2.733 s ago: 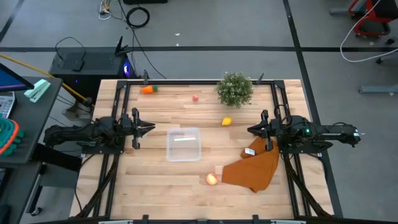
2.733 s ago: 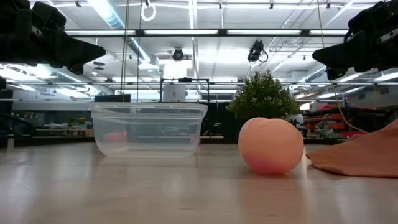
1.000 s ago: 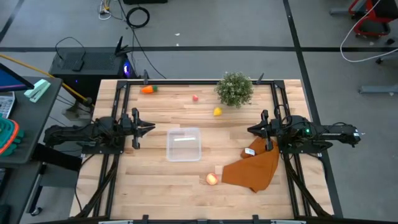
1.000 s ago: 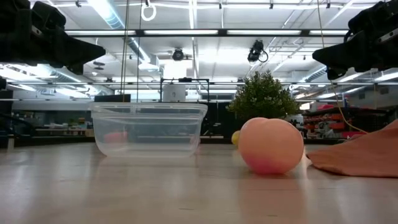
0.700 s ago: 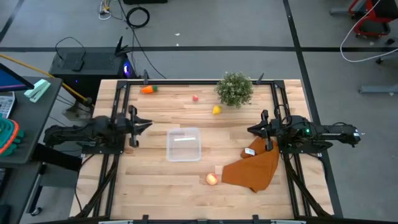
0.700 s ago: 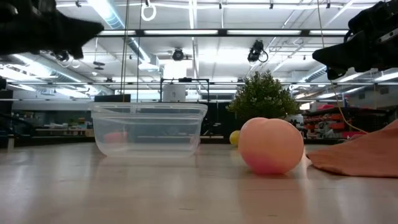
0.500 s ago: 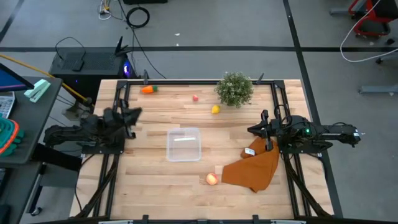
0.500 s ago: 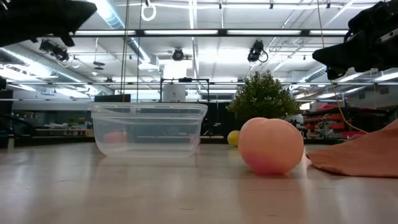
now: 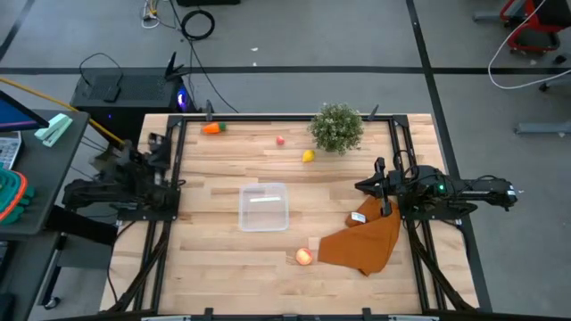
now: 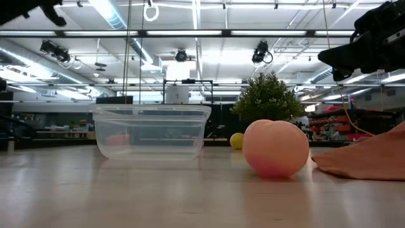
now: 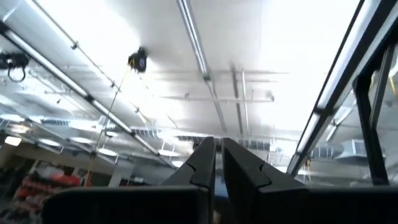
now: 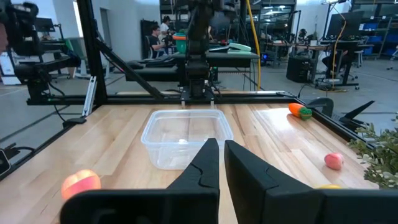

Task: Pick and placing Produce into tupperware
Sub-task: Put the orange carrot into the transparent bin

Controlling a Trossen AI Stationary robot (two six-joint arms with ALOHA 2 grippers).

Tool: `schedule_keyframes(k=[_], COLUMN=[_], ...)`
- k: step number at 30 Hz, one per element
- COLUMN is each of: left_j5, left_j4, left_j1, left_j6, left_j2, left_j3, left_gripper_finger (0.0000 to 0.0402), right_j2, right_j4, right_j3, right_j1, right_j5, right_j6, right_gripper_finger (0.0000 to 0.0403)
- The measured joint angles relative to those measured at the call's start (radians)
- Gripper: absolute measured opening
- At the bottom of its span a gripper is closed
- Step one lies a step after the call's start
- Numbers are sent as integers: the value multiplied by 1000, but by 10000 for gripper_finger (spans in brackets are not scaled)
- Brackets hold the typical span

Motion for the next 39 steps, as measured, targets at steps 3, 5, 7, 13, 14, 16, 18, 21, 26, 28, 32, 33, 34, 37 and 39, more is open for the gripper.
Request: schedule_keyframes(k=[3, 5, 7, 13, 14, 16, 18, 21, 26, 28, 32, 33, 34, 37, 39], left_j5=[29, 30, 24, 28, 28, 24, 1, 4, 123, 181, 249, 255, 258, 261, 259], left_j4=[-95, -175, -254, -297, -303, -326, -365, -445, -567, -599, -662, -672, -686, -695, -694], left_j1=[0, 0, 0, 0, 0, 1, 22, 72, 151, 181, 226, 234, 241, 254, 257], left_j6=[49, 68, 70, 71, 76, 61, 11, -60, -120, -137, -147, -147, -148, -150, -140], left_j2=[83, 166, 260, 551, 594, 675, 746, 839, 991, 1048, 1147, 1167, 1183, 1215, 1228], left_j3=[116, 215, 315, 583, 627, 711, 794, 908, 1083, 1138, 1214, 1226, 1236, 1240, 1240], left_gripper_finger=[28, 28, 30, 36, 36, 35, 32, 28, 31, 34, 35, 34, 32, 28, 28], right_j2=[0, 0, 0, 0, 0, 0, 0, 0, 0, 0, 0, 2, 6, 41, 92], right_j4=[3, 5, 6, 24, 35, 71, 128, 243, 395, 425, 474, 496, 516, 545, 552], right_j3=[0, 0, 0, 0, 0, 0, -1, -1, 0, 0, 0, 0, 3, 52, 116], right_j1=[0, 0, 0, 0, 0, 0, 0, -2, -2, -2, -2, -2, -2, -2, -2], right_j5=[2, 5, 5, 5, 5, 10, 11, 14, 15, 15, 19, 28, 38, 45, 48], right_j6=[0, 0, 0, 0, 0, 0, -1, 1, 36, 61, 169, 212, 256, 335, 338], right_gripper_finger=[0, 0, 0, 0, 0, 0, 0, 0, 0, 0, 0, 0, 0, 1, 3])
